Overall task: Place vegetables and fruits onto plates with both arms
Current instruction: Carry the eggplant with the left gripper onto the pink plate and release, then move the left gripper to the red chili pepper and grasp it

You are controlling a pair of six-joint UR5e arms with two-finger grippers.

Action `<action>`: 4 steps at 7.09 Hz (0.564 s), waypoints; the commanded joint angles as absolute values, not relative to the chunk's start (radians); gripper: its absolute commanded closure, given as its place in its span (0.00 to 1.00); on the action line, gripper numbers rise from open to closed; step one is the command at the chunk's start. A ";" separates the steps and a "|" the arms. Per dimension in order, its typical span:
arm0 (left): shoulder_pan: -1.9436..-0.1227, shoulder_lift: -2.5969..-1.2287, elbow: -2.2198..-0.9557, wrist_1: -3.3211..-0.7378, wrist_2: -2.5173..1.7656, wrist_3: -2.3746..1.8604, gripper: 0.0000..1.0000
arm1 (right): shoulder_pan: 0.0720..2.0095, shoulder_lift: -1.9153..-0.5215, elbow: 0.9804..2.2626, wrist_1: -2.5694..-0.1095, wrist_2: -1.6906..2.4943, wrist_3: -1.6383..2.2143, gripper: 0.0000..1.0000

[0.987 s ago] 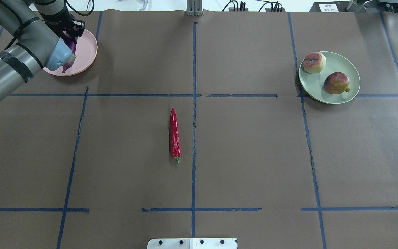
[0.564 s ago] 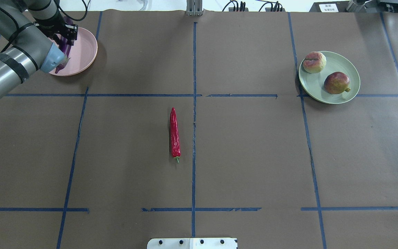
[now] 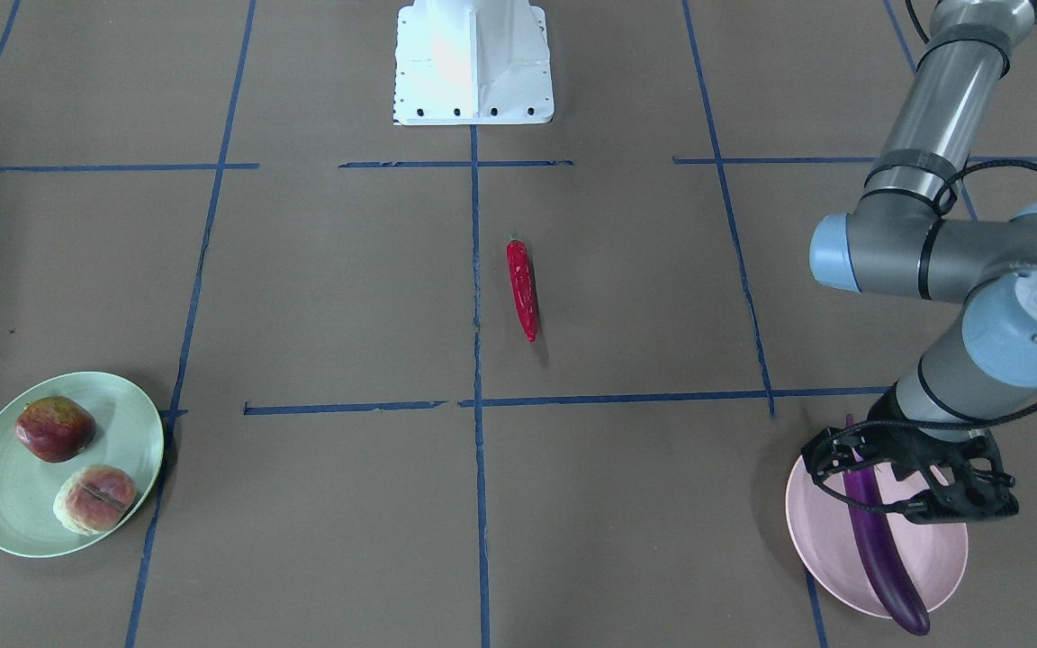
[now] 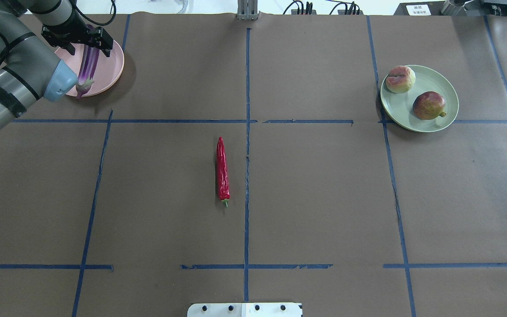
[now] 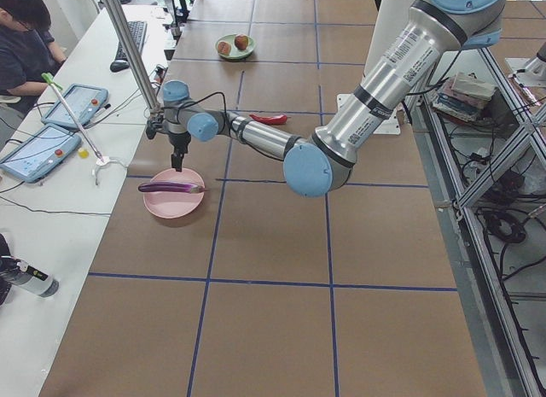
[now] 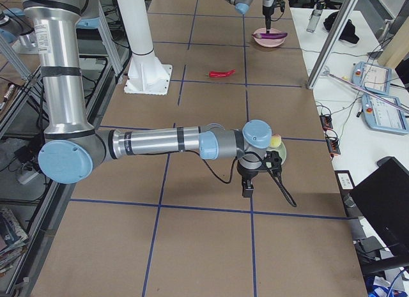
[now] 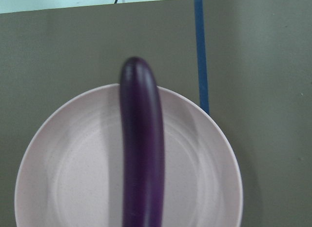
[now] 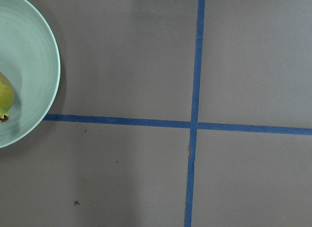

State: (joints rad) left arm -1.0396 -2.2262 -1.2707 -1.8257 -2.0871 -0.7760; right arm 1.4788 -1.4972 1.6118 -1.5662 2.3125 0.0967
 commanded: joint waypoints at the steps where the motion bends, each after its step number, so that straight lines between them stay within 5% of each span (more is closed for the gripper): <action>1: -0.854 -2.186 -1.497 -1.730 -2.034 -1.042 0.00 | 1.479 -1.497 1.611 -1.566 2.313 0.097 0.00; 4: -0.577 -2.243 -1.519 -1.729 -1.870 -1.300 0.00 | 1.479 -1.497 1.609 -1.566 2.313 0.097 0.00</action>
